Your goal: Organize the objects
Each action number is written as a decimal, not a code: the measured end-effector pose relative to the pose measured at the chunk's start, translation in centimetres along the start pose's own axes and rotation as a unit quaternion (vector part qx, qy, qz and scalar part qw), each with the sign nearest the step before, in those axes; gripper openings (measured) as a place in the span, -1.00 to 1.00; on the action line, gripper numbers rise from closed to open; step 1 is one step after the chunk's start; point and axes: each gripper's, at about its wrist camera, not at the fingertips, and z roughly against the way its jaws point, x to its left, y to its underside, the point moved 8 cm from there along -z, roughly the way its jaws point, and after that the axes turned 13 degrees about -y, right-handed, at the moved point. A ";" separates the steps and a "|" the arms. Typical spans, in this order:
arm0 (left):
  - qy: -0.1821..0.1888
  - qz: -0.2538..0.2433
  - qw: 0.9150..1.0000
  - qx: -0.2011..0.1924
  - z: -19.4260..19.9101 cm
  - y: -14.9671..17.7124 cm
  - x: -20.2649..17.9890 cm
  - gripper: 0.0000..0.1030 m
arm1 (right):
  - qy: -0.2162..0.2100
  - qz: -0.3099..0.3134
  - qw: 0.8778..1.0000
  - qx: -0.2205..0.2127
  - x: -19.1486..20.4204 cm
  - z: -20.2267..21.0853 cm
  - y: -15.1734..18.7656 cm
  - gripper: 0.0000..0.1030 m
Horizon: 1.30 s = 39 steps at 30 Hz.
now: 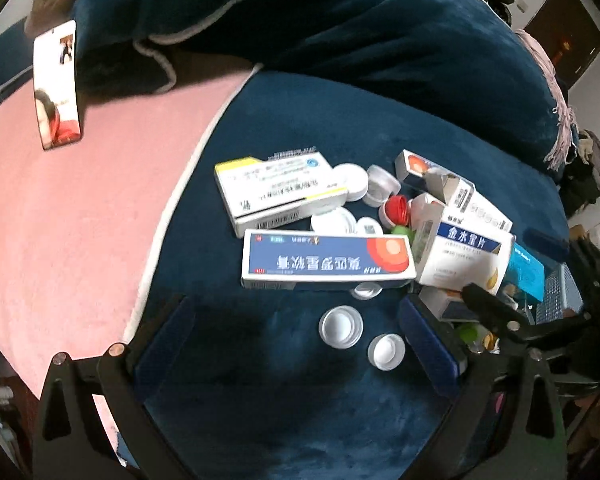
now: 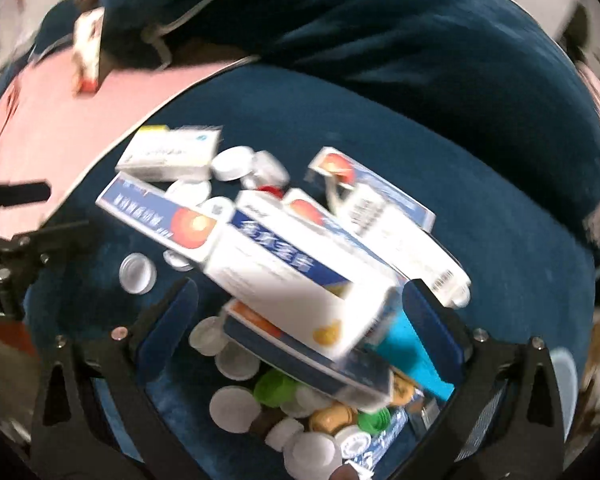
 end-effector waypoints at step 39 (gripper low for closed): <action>0.018 -0.132 0.991 0.007 -1.1 0.6 -3.5 0.98 | -0.018 0.040 0.997 0.056 -2.0 -1.2 1.3 0.50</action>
